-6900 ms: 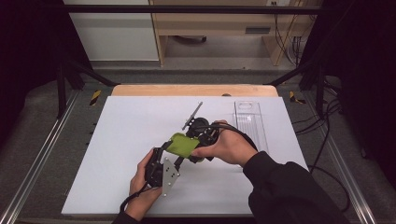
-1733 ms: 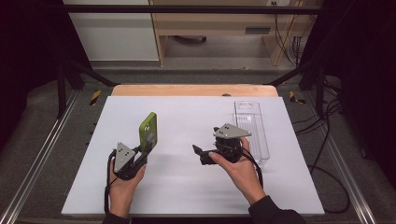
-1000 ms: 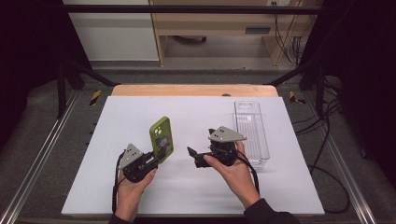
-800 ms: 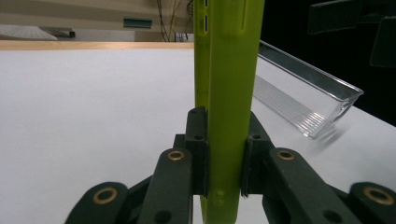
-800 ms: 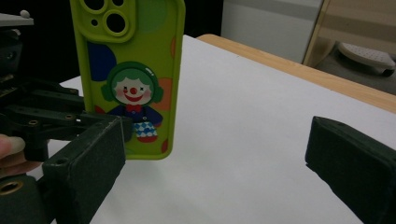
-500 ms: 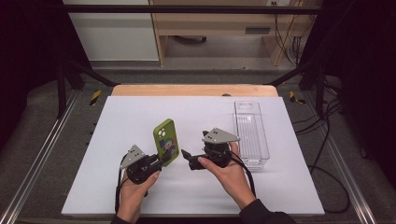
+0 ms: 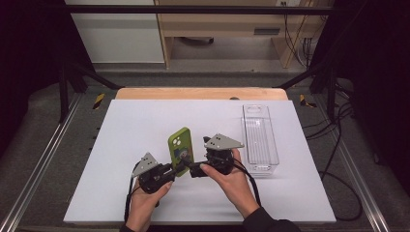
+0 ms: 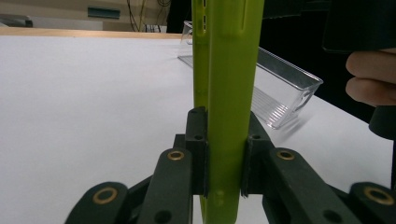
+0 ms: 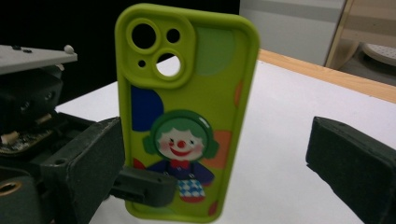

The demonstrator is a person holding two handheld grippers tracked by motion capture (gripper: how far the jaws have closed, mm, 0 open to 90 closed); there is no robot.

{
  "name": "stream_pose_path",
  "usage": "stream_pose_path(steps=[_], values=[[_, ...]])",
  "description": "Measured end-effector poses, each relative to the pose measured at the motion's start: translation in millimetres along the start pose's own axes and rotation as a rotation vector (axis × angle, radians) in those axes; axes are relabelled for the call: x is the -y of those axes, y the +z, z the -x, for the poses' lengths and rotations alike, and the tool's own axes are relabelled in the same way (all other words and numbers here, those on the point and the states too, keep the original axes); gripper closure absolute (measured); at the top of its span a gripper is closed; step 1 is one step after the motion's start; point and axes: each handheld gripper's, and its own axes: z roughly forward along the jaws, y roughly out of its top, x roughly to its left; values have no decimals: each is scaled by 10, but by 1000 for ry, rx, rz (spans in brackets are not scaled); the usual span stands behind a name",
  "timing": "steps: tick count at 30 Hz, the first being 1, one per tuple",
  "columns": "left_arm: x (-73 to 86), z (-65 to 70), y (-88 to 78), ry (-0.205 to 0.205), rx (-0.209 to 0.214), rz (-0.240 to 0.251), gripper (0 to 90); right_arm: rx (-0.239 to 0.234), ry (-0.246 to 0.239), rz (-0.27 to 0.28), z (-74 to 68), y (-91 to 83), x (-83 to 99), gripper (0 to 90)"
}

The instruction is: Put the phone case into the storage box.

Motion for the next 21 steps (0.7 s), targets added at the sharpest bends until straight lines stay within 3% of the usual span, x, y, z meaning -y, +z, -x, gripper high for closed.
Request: stream_pose_path(steps=[5,21], values=[[6,25,19,5,15,-3,767,-7,-12,-4,-40,31,11,42],[10,122,76,28,46,-17,766,-28,19,16,-71,98,52,39]])
